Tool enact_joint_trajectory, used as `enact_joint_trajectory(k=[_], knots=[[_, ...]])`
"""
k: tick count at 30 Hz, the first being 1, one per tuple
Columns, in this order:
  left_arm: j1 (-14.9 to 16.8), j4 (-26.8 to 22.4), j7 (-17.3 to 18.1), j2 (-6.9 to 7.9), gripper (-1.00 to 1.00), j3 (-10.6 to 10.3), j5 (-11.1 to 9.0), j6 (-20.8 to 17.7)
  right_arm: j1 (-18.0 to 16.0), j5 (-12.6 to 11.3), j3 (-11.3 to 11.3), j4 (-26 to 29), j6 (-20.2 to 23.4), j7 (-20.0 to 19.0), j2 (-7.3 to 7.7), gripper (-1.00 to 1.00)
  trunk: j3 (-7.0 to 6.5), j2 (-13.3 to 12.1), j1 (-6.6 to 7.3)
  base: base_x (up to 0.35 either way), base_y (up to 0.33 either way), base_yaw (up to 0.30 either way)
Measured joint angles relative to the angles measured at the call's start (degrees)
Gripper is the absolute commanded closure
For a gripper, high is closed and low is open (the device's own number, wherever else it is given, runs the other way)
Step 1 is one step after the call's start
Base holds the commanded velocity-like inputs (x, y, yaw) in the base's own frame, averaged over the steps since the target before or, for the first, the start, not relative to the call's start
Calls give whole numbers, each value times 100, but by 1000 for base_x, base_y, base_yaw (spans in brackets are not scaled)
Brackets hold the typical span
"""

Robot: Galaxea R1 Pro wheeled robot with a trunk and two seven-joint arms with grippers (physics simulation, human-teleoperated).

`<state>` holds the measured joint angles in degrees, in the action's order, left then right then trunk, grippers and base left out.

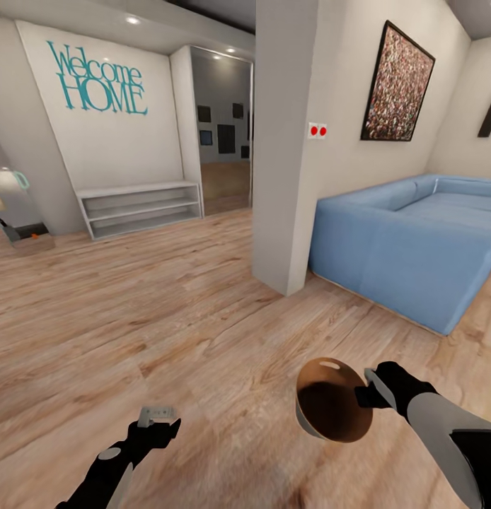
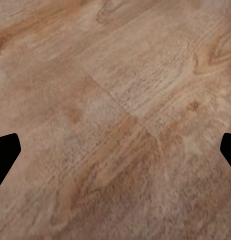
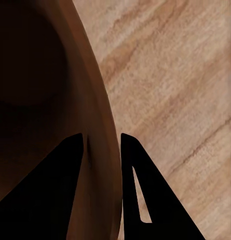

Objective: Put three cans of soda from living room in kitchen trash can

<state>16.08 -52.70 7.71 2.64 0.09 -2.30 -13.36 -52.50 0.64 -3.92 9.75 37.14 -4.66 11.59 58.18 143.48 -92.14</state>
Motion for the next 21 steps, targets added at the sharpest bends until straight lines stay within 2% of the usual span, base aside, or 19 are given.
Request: enact_joint_trajectory(k=[7,11,18,21], knots=[[0,4,-3,0,-100,0,1,-7,55,-10,-14,-5,-37,0,-7,100,-155,-9,18,0,0,0],[0,5,-14,0,-100,-1,2,-8,138,-12,-1,-3,-256,-1,-14,100,-244,-15,28,0,0,0],[0,5,-164,0,-100,-2,10,-9,191,-12,5,-14,-354,-1,-8,100,-399,-24,46,0,0,0],[0,5,-185,0,-100,4,10,-9,227,1,-11,-7,-361,0,-8,100,-453,-144,111,0,0,0]])
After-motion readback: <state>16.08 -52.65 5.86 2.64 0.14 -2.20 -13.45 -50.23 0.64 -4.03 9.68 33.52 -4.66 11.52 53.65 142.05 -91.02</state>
